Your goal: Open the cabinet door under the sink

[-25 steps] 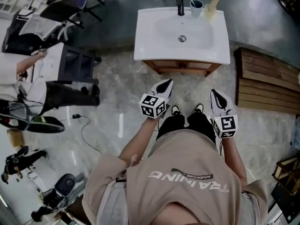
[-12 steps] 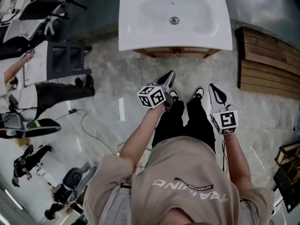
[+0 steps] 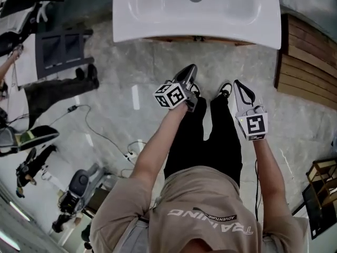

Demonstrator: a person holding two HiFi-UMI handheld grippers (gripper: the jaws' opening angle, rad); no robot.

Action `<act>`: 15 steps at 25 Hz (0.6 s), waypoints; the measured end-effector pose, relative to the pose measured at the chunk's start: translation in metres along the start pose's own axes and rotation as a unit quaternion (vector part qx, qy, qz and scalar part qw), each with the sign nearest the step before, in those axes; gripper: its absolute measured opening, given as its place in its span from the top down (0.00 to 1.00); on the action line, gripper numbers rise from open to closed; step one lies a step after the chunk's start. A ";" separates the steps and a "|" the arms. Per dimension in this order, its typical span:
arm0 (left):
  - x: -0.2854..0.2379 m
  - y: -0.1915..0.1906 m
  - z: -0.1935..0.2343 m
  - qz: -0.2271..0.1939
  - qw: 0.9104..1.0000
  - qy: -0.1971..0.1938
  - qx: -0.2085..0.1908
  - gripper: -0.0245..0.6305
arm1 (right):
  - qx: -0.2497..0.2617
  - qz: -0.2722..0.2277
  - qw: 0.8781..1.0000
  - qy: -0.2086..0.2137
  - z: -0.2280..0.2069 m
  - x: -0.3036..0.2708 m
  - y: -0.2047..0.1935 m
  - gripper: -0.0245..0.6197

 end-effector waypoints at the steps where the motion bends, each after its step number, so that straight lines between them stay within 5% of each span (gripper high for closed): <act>1: -0.006 -0.002 0.007 -0.001 1.000 0.002 0.004 0.94 | 0.014 -0.009 1.000 0.000 -0.002 -0.009 -0.002 0.96; 7: -0.042 -0.005 0.050 -0.017 0.999 0.001 0.032 0.94 | 0.040 -0.029 0.999 0.013 -0.007 -0.057 -0.018 0.96; 15: -0.077 0.000 0.100 -0.074 0.987 -0.066 0.128 0.94 | 0.021 -0.077 0.997 -0.002 -0.002 -0.093 -0.026 0.96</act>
Point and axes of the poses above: the fingertips, and each gripper's own axes: x backward along the fingers, z to its left, y out of its top, the point moved 2 cm from there along x, backward along the fingers, and after that the axes turned 13 degrees about z, right-handed, at the moved point
